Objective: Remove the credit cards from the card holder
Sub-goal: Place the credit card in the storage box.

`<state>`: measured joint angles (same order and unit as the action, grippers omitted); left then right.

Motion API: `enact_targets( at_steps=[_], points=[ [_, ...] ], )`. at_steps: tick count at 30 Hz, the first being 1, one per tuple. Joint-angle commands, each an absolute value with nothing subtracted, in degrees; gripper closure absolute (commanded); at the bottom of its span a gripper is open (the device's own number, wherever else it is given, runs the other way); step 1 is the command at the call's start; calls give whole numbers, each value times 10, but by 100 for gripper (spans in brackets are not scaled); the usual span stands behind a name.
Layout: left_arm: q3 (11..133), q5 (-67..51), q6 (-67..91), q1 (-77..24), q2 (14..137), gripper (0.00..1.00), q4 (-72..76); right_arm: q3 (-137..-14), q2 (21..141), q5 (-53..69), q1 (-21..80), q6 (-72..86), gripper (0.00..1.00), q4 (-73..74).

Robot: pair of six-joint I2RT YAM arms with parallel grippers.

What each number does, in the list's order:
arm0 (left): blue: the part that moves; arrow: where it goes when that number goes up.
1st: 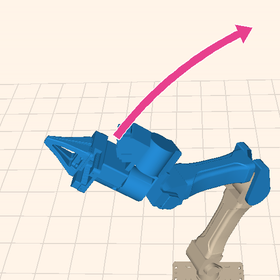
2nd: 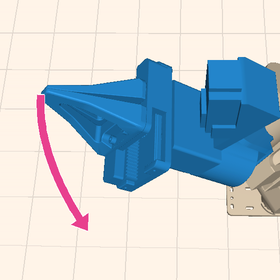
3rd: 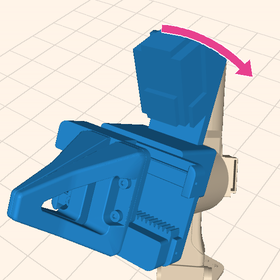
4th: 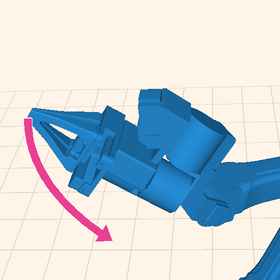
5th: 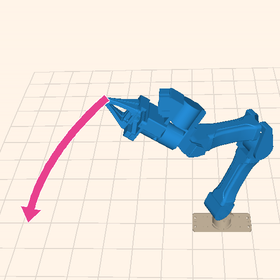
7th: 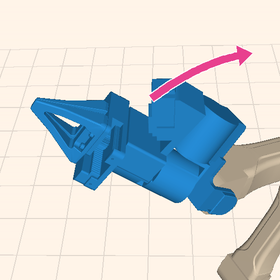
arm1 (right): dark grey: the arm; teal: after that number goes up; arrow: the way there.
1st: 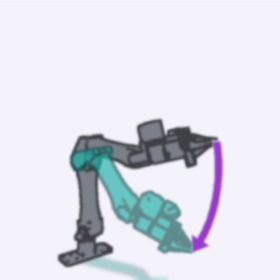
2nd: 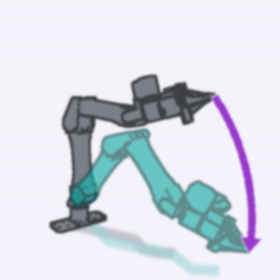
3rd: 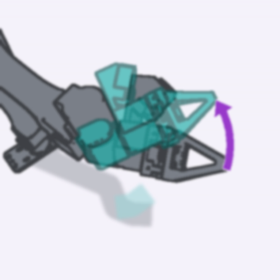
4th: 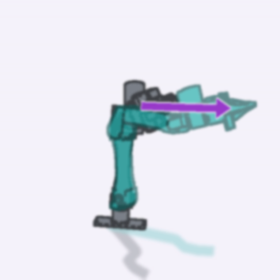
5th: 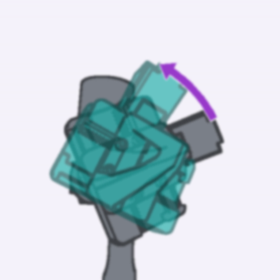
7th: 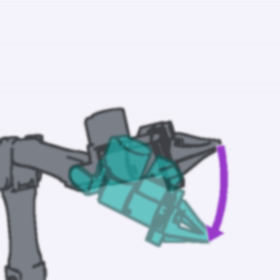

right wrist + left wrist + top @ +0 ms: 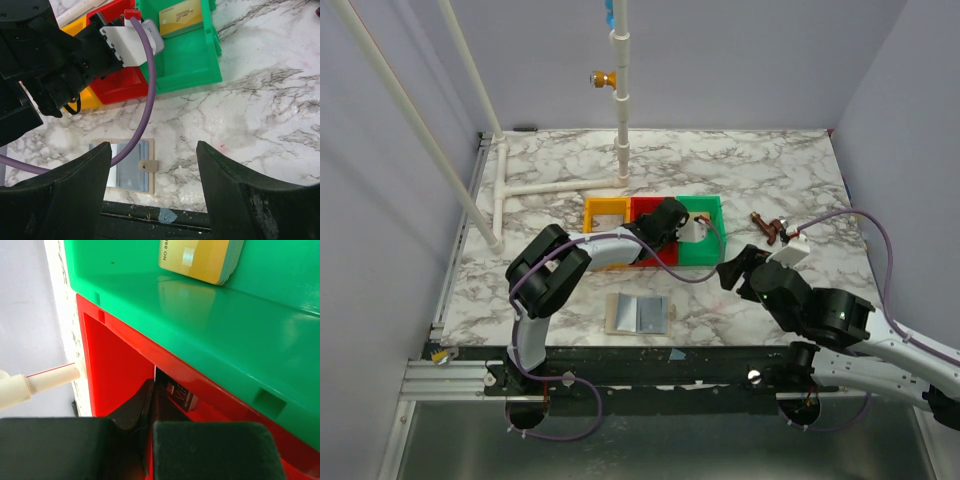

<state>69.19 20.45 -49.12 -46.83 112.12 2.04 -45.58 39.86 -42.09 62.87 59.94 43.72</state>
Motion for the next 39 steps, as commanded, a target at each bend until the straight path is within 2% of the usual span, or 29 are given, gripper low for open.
enact_targets(
  at_steps=[1,7,26,32,39],
  points=[
    [711,221,-469,-466,1136,98,1,-448,403,-422,626,606,27,443],
    [719,226,-454,-465,1130,66,-20,-449,408,-420,626,604,27,440],
    [760,194,-385,-464,1075,47,-117,-448,420,-405,626,596,26,426],
    [837,194,-280,-453,1039,46,-214,-444,461,-375,626,578,23,396],
    [893,200,-76,-445,973,43,-358,-447,535,-310,627,542,23,337]
  ],
)
